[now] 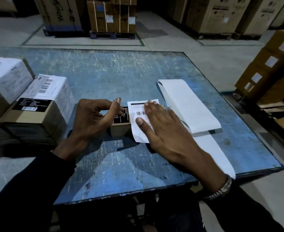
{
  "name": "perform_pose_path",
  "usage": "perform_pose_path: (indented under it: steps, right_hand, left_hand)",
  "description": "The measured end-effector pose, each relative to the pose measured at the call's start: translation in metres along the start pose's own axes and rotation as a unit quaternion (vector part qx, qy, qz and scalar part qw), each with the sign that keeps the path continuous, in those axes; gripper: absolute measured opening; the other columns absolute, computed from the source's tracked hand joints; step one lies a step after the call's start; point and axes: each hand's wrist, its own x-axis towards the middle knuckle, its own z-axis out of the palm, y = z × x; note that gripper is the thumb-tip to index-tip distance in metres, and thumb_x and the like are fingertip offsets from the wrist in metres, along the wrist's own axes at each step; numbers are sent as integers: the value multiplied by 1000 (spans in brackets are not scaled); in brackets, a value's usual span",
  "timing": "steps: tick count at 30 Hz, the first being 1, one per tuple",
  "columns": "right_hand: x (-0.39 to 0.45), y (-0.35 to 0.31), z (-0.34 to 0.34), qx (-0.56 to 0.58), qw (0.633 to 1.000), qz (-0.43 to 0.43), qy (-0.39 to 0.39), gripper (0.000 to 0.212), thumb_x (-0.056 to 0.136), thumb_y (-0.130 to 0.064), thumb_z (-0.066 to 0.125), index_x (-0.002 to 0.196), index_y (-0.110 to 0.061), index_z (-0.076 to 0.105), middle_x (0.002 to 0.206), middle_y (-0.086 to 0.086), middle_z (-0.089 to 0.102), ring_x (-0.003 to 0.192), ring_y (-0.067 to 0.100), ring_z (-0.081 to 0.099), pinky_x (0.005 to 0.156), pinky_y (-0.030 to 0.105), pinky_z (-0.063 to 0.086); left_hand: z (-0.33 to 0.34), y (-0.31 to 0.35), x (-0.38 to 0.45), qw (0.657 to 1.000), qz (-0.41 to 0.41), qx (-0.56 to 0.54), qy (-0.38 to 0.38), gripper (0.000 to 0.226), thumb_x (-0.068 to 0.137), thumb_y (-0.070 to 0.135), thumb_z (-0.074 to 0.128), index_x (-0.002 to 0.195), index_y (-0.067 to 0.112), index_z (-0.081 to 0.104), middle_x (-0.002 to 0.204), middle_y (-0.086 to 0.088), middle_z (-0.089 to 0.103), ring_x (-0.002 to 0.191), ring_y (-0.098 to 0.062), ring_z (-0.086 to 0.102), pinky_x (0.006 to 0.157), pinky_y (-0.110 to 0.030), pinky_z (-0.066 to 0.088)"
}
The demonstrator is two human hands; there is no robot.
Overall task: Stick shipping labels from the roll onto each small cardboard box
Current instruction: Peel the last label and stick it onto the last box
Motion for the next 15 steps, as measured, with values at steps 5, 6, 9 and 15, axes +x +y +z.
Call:
perform_pose_path:
  steps: [5, 6, 9, 15]
  right_hand:
    - [-3, 27, -9, 60, 997, 34, -20, 82, 101, -76, 4, 170, -33, -5, 175, -21, -12, 155, -14, -17, 132, 33, -11]
    - [-3, 27, -8, 79, 996, 35, -22, 81, 101, -75, 5, 170, -34, -5, 175, -23, -13, 154, -15, -17, 132, 31, -10]
    - [-4, 28, -7, 145, 989, 36, -16, 74, 104, -74, 11, 169, -41, -1, 173, -30, -11, 151, -22, -14, 129, 21, -7]
    - [-8, 31, -8, 207, 978, 36, -17, 69, 107, -72, 17, 169, -45, 3, 169, -38, -8, 147, -28, -9, 127, 19, -5]
  left_hand:
    - [-2, 2, 0, 998, 50, 45, 0, 36, 108, 25, 66, 80, 11, 84, 81, 5, 80, 73, -4, 77, 59, -38, 60]
    - [-4, 3, -1, 996, 75, 48, -11, 37, 109, 25, 63, 83, 9, 84, 84, 2, 81, 79, -8, 78, 64, -41, 61]
    - [-4, 15, -2, 989, 91, -15, -119, 39, 111, 24, 51, 104, 4, 83, 111, -5, 81, 107, -19, 77, 88, -44, 62]
    - [8, 4, 0, 939, 138, 69, -306, 63, 115, 53, 19, 146, 25, 66, 153, 7, 61, 145, -10, 53, 119, -42, 45]
